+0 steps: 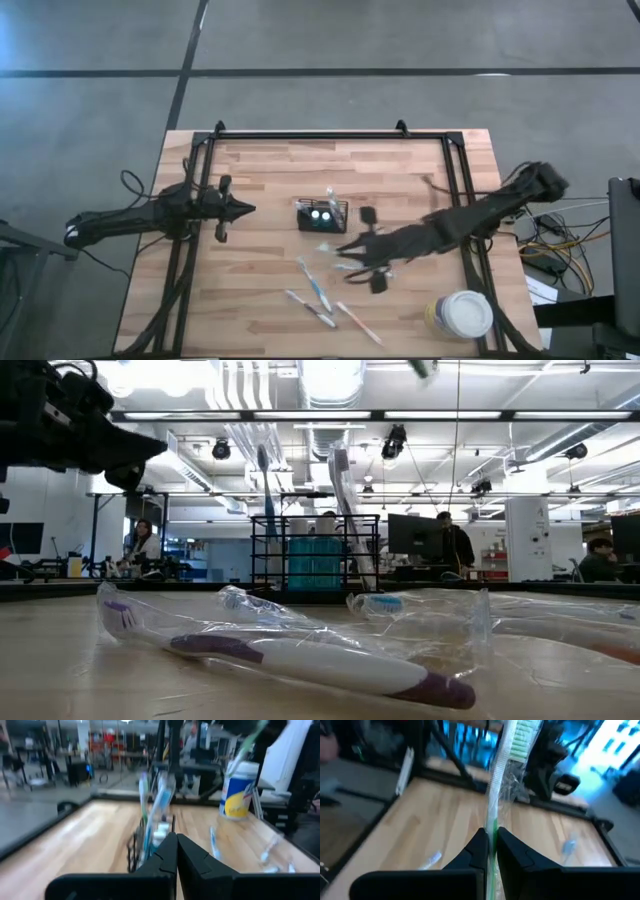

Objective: Pick & Place toothbrushing station
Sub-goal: Put the green toothbrush into the black wire organizer

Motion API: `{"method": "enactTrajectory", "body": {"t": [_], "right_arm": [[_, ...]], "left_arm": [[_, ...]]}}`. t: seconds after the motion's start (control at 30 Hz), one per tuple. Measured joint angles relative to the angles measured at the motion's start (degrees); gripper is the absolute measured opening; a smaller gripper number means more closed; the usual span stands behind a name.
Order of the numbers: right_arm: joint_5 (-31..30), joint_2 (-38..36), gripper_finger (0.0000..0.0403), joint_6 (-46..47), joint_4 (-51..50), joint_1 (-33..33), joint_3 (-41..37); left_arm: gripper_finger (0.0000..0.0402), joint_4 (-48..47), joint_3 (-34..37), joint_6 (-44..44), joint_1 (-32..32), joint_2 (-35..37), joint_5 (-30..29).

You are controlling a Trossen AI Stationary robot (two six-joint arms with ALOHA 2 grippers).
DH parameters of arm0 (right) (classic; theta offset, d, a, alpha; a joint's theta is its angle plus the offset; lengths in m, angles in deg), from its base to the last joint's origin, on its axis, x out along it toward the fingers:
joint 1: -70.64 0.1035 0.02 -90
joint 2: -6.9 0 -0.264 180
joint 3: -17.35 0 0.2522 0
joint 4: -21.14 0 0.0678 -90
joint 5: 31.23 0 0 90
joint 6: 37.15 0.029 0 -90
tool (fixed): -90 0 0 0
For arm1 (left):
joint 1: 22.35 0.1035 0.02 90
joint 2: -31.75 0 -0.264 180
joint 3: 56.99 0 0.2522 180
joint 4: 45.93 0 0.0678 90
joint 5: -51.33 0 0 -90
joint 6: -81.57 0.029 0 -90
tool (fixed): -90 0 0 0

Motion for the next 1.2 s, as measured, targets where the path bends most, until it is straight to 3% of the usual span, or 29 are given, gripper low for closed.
{"method": "enactTrajectory", "body": {"t": [0.27, 0.47, 0.63, 0.93, 1.2], "right_arm": [[-0.3, -16.6, 0.0018, -1.7, 11.8, -0.4, -19.7], [-0.7, -22.4, 0.0018, -5.2, 22.1, -0.6, -29.7], [-0.7, -22.2, 0.0018, -6.6, 33.8, -1.6, -35.6], [-0.7, -19.2, 0.0019, -5.7, 40.5, -5.4, -38.5], [2.6, -13.9, 0.0020, -4.5, 42.1, -9.8, -36.6]], "left_arm": [[0.0005, 8.0, 0.0, 7.1, 0.0, 0.0, 0.0], [0.0005, 16.3, 0.0, 7.3, 0.0, 0.0, 0.0], [0.0005, 17.0, 0.0, 4.7, 0.0, -0.2, -1.7], [0.0007, 16.5, 0.0, -3.7, 0.0, -1.7, -3.3], [0.0075, 16.5, -6.2, -4.5, -0.1, -12.3, -1.2]]}}
